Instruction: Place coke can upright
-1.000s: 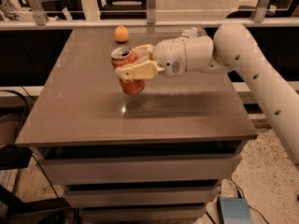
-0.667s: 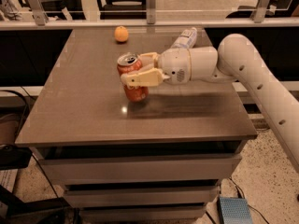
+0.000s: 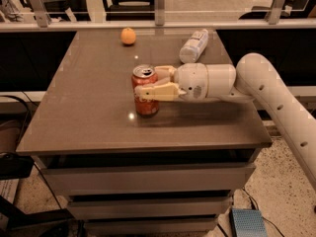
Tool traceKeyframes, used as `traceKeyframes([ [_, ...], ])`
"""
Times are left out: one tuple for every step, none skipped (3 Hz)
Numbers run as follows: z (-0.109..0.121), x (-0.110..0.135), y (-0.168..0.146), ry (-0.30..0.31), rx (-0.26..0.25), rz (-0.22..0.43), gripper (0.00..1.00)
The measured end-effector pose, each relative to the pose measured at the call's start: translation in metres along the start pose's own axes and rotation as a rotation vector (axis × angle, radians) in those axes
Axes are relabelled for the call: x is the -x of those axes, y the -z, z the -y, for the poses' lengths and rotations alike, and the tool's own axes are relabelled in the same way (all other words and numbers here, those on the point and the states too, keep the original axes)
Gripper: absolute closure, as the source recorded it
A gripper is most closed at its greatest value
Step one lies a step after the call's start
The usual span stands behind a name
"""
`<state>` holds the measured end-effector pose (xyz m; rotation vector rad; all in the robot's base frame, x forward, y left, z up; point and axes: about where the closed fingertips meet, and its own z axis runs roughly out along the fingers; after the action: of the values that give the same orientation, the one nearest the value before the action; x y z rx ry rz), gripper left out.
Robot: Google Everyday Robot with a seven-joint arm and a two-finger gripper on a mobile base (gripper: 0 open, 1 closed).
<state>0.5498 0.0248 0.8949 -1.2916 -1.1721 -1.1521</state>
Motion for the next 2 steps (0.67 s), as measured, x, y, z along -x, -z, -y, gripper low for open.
traceKeyframes([
  [0.0016, 0.002, 0.0047, -0.001, 0.005, -0.007, 0.83],
  [0.0035, 0.0023, 0.0074, -0.001, 0.004, -0.009, 0.59],
])
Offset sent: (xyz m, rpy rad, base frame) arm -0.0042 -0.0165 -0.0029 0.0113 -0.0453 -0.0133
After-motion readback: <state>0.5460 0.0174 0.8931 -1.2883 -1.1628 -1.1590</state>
